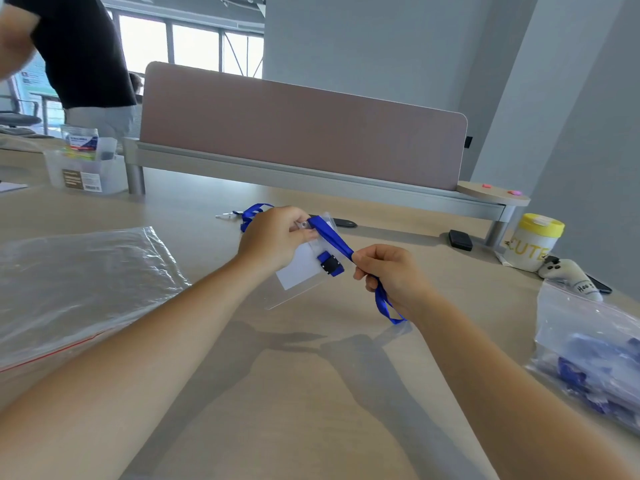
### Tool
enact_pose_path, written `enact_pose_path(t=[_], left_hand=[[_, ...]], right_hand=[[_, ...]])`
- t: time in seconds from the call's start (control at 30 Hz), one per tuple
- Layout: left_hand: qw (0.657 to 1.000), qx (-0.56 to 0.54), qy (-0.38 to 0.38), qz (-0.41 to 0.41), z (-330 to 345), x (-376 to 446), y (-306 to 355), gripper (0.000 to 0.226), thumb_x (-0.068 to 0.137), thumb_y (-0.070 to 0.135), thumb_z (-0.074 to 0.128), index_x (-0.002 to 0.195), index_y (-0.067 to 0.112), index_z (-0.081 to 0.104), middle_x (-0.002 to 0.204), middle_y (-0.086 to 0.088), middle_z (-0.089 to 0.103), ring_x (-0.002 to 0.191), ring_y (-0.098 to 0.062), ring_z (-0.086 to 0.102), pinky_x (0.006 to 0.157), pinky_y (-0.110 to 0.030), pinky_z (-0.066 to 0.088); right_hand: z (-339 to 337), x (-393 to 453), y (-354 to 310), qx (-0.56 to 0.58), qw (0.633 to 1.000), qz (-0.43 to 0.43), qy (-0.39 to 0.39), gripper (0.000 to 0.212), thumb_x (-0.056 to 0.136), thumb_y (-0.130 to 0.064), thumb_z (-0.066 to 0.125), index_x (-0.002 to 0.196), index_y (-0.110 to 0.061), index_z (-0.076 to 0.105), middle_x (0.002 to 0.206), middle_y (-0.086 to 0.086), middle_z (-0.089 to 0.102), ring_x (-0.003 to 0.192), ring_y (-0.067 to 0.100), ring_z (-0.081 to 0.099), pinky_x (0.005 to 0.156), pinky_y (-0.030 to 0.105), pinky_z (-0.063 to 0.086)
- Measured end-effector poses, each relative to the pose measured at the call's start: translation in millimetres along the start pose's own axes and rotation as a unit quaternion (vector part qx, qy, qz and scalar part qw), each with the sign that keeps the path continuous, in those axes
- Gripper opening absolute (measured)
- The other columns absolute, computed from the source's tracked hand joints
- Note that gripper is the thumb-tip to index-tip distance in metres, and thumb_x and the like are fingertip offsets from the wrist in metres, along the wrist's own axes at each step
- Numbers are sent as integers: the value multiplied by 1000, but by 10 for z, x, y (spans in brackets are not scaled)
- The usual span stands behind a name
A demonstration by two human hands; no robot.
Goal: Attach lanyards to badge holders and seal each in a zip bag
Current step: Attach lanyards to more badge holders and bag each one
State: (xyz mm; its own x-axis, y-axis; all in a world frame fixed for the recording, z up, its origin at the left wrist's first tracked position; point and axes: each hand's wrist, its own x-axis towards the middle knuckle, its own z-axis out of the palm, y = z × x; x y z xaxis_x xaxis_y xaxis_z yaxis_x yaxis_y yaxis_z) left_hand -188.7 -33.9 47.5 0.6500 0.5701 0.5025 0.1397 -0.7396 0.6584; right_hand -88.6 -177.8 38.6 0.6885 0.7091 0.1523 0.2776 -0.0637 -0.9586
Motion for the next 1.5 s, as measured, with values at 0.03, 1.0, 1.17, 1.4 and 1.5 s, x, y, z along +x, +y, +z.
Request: enact_pose_path(t=[0.03, 1.0, 1.17, 1.4, 1.5], left_hand=[[1000, -9, 4, -2, -10, -1, 6, 9, 85, 22, 60, 82, 14, 58, 58, 9, 43, 56, -10, 38, 55, -25, 27], [982, -83, -163, 38, 11, -100, 45, 24, 82, 5, 62, 104, 11, 68, 89, -10, 66, 88, -18, 60, 88, -30, 45], [980, -15, -192, 43, 69, -120, 77, 20, 83, 10, 61, 102, 12, 67, 99, -9, 67, 100, -28, 61, 95, -42, 45], [975, 35, -211, 67, 160, -142, 176, 20, 82, 18, 63, 102, 15, 68, 99, -10, 68, 96, -28, 60, 89, -42, 47], [969, 90, -215, 81, 156, -144, 246, 21, 83, 26, 62, 102, 18, 67, 85, -2, 61, 84, -23, 53, 73, -32, 44]], right_hand=[[-1, 4, 18, 4, 1000, 1, 5, 25, 87, -4, 53, 64, -13, 57, 40, -7, 58, 42, 11, 37, 49, 21, 35], [-127, 95, 4, -80, 989, 80, -92, 21, 83, 6, 53, 69, -8, 61, 61, 6, 57, 54, 13, 48, 56, 16, 44], [-211, 89, -92, -76, 991, 83, -72, 20, 81, 7, 53, 64, -3, 58, 64, 9, 52, 55, 15, 44, 50, 16, 43], [-238, 59, -196, -54, 995, 38, -74, 21, 85, 8, 48, 73, -6, 57, 65, 8, 58, 45, 6, 48, 50, 13, 43], [-244, 30, -232, -99, 993, 15, -59, 24, 83, 9, 50, 70, -10, 57, 63, 6, 58, 37, 0, 46, 44, 8, 41]])
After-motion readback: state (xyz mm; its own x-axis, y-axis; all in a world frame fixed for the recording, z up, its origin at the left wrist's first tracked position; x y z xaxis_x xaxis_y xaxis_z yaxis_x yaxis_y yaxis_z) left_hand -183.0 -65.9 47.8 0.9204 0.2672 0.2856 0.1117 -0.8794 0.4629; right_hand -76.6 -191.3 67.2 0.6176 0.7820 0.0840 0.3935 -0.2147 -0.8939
